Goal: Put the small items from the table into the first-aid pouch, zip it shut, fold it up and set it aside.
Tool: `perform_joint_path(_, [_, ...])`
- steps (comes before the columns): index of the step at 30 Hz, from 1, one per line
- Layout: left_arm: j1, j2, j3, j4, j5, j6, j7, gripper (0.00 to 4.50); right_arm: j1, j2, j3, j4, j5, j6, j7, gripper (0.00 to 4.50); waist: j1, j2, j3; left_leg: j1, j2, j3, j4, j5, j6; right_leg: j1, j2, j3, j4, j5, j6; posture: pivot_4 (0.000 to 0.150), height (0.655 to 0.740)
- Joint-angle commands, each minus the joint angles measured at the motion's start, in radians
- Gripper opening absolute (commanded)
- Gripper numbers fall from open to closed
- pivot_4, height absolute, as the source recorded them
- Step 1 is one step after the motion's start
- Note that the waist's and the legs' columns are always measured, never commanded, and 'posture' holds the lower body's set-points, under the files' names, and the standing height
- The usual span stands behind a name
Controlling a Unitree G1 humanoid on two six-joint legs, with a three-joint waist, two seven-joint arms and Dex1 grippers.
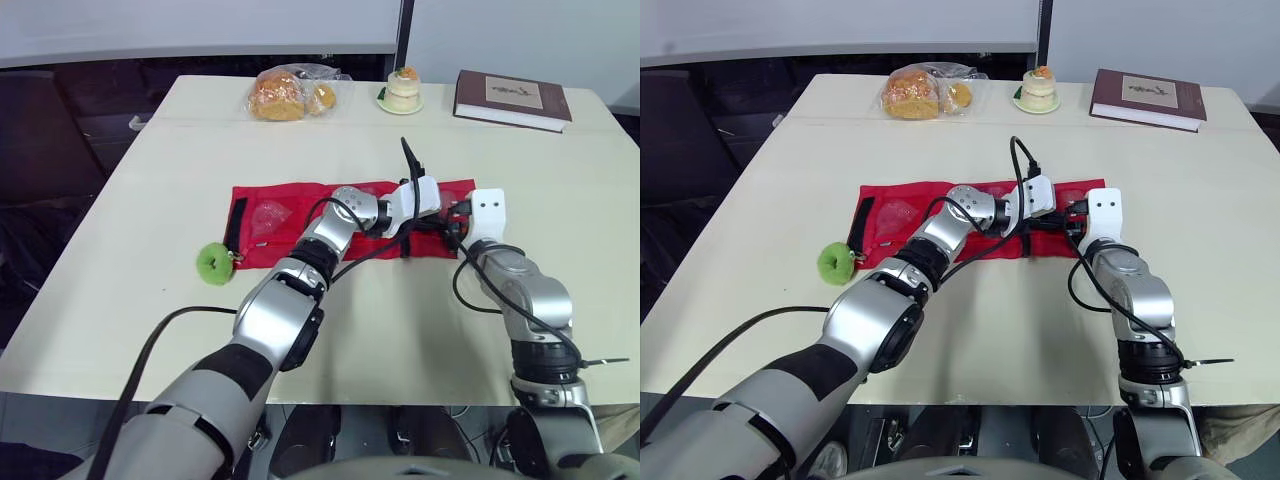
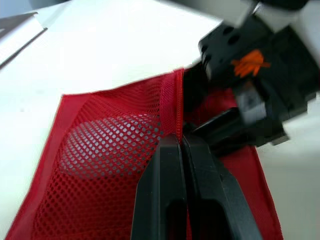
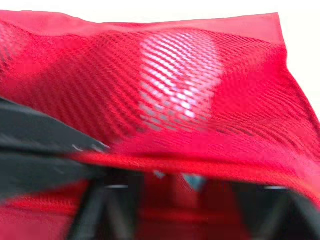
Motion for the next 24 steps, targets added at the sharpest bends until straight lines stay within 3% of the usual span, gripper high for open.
perform_joint_path(1, [-0.007, -0.015, 0.007, -0.02, -0.02, 0.005, 0.012, 0.0, 0.049, -0.063, 0.024, -0.161, 0.022, 0.031, 0.074, 2.76, -0.001, 0.0, 0.0, 0.0, 0.0, 0.0, 0.0, 0.0, 0.0, 0.0, 0.0, 0.0, 0.0, 0.0, 0.0, 0.15, 0.7289])
perform_joint_path(9, [-0.013, -0.014, 0.012, -0.015, -0.025, 0.016, 0.019, 0.0, 0.136, -0.154, 0.025, -0.339, 0.064, 0.118, 0.147, 2.76, -0.002, 0.0, 0.0, 0.001, 0.0, 0.0, 0.0, 0.0, 0.0, 0.0, 0.0, 0.0, 0.001, 0.0, 0.0, 0.15, 0.7289])
perform_joint_path(12, [-0.016, -0.018, 0.012, -0.016, -0.028, 0.018, 0.018, 0.0, 0.151, -0.17, 0.023, -0.346, 0.055, 0.109, 0.148, 1.93, -0.002, 0.0, 0.0, 0.0, 0.0, 0.0, 0.0, 0.0, 0.0, 0.0, 0.0, 0.0, 0.0, 0.0, 0.0, 0.15, 0.7289])
perform_joint_path(16, [-0.016, -0.019, 0.01, -0.02, -0.031, 0.019, 0.014, 0.0, 0.137, -0.164, 0.041, -0.297, 0.03, 0.074, 0.135, 0.06, -0.001, 0.0, 0.0, 0.0, 0.0, 0.0, 0.0, 0.0, 0.0, 0.0, 0.0, 0.0, 0.0, 0.0, 0.0, 0.15, 0.7289])
perform_joint_path(24, [-0.017, -0.011, 0.009, -0.031, -0.039, 0.015, -0.007, 0.0, -0.004, -0.104, 0.115, -0.011, -0.085, -0.129, 0.1, 0.06, -0.011, 0.001, 0.0, 0.0, 0.0, 0.0, 0.0, 0.0, 0.0, 0.0, 0.0, 0.0, 0.0, 0.0, 0.0, 0.15, 0.7289])
